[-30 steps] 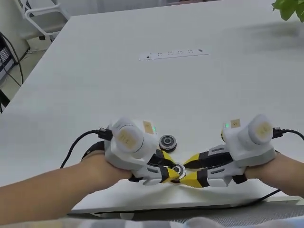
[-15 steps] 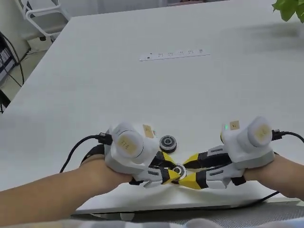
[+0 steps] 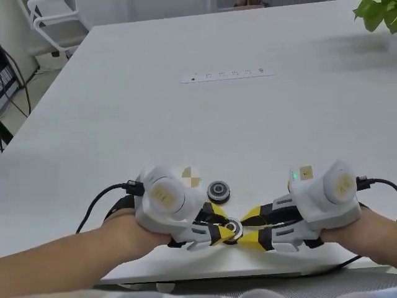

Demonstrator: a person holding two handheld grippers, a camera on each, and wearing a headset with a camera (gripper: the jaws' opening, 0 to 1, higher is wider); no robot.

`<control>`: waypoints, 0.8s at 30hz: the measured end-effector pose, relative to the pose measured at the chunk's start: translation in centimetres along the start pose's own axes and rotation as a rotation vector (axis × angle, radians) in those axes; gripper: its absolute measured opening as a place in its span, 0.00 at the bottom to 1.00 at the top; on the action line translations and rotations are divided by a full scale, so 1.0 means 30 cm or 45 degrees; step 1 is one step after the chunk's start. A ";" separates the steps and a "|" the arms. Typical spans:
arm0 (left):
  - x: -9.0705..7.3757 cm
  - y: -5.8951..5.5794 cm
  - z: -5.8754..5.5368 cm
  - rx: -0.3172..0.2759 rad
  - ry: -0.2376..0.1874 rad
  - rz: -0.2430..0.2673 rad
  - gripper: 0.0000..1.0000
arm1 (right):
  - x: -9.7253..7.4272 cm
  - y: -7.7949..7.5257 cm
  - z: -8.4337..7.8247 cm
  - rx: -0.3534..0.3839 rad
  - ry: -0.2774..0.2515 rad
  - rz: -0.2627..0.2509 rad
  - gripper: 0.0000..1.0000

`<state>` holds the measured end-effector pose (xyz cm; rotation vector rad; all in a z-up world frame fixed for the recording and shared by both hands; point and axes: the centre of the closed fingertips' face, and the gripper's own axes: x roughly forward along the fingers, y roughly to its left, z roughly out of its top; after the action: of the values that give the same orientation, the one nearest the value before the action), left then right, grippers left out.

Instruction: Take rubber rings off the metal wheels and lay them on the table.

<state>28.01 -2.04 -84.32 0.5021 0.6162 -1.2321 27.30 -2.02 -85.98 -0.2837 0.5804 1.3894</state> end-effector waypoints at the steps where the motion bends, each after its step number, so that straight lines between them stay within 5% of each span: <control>1: 0.000 0.000 0.000 -0.001 -0.001 0.000 0.14 | -0.001 0.000 -0.001 0.004 0.000 0.000 0.17; 16: 0.003 0.001 -0.002 -0.003 -0.006 0.006 0.14 | -0.013 -0.012 -0.015 0.100 -0.010 -0.002 0.04; 24: 0.002 0.000 -0.004 -0.009 -0.003 0.012 0.13 | -0.020 -0.023 -0.009 0.247 -0.027 -0.007 0.00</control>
<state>28.01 -2.01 -84.46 0.4968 0.6155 -1.2209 27.87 -2.77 -85.99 -0.1143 0.6914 1.3185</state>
